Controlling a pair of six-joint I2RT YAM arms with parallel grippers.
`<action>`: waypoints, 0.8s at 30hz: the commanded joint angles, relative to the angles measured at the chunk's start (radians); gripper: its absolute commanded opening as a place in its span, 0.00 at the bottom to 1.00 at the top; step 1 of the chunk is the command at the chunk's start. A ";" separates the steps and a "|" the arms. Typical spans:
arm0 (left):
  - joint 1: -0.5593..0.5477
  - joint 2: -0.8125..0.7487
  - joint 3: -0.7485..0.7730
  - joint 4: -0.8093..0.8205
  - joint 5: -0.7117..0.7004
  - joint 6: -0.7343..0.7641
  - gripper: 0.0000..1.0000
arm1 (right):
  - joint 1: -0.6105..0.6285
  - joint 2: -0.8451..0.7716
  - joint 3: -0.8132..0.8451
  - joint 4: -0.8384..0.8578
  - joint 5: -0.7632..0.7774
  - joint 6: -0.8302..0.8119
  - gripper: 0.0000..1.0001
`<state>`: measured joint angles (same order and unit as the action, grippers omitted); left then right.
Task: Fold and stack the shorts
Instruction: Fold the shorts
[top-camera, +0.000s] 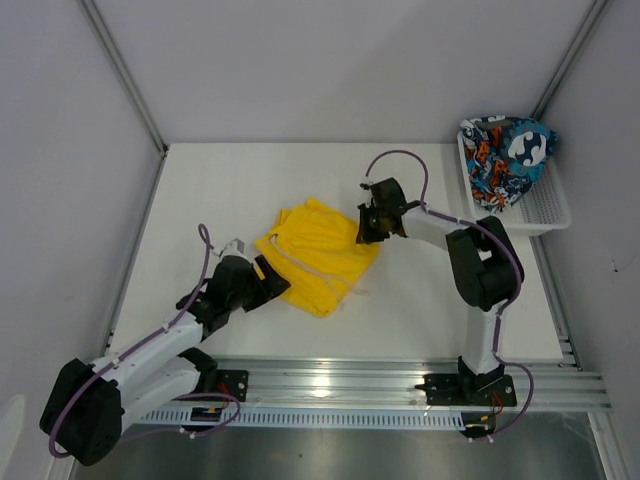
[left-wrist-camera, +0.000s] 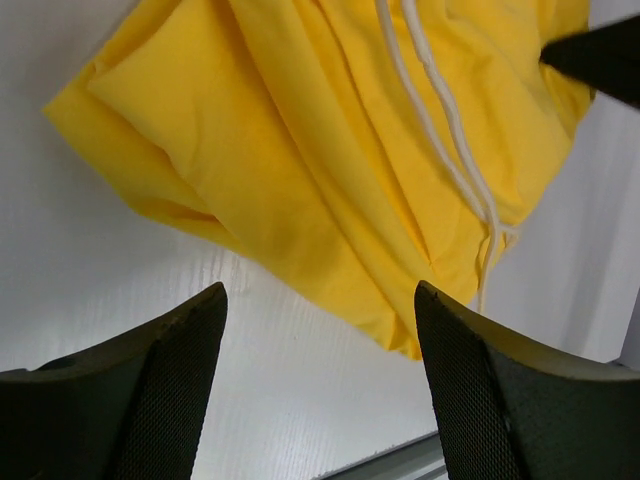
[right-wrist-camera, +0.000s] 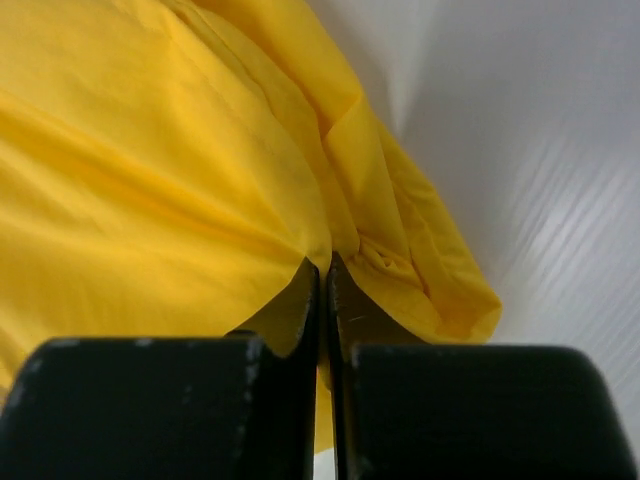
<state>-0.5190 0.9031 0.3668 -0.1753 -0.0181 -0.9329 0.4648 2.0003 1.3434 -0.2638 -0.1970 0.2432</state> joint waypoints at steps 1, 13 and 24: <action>-0.009 0.020 0.029 -0.018 -0.054 -0.032 0.79 | 0.023 -0.129 -0.200 0.118 -0.009 0.203 0.00; 0.060 0.178 0.067 0.031 -0.125 0.094 0.80 | 0.314 -0.432 -0.607 0.302 0.295 0.528 0.00; 0.096 0.217 0.077 0.109 -0.106 0.166 0.45 | 0.331 -0.408 -0.576 0.284 0.298 0.481 0.37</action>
<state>-0.4389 1.0969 0.4034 -0.1238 -0.1253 -0.8043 0.8005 1.5940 0.7425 0.0345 0.0681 0.7635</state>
